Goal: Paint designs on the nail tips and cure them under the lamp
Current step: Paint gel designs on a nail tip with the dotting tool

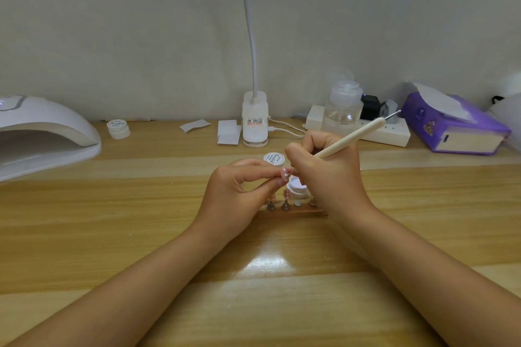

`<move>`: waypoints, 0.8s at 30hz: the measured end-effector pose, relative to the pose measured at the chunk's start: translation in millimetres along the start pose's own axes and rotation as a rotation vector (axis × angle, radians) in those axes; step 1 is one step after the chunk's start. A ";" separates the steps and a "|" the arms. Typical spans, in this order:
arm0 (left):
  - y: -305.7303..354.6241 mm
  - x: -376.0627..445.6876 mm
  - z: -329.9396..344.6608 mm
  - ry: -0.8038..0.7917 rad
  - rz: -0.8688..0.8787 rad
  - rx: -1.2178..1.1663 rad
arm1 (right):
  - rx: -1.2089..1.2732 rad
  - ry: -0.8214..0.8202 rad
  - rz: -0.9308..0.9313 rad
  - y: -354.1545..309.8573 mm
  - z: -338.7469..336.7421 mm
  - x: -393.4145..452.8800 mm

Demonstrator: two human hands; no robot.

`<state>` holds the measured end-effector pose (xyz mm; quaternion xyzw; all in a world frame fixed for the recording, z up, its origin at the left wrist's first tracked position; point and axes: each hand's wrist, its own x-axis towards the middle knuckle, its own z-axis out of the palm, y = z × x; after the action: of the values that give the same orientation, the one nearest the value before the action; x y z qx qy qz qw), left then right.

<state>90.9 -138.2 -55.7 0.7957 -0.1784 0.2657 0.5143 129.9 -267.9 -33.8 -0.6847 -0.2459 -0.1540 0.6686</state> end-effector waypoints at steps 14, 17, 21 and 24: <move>-0.7 0.1 0.3 0.008 -0.011 -0.019 | 0.039 0.001 -0.002 -1.2 1.0 -0.2; -1.4 0.0 0.2 0.007 -0.009 -0.007 | 0.010 -0.001 -0.005 0.3 0.4 0.1; -1.8 -0.1 0.4 0.004 -0.006 -0.012 | 0.032 -0.001 -0.003 -0.4 0.7 -0.6; -1.9 0.0 0.5 0.004 -0.008 -0.015 | 0.030 0.007 -0.005 0.0 0.4 -0.2</move>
<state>92.1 -137.9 -57.2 0.7920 -0.1761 0.2641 0.5216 129.7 -267.6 -34.0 -0.6734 -0.2474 -0.1544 0.6793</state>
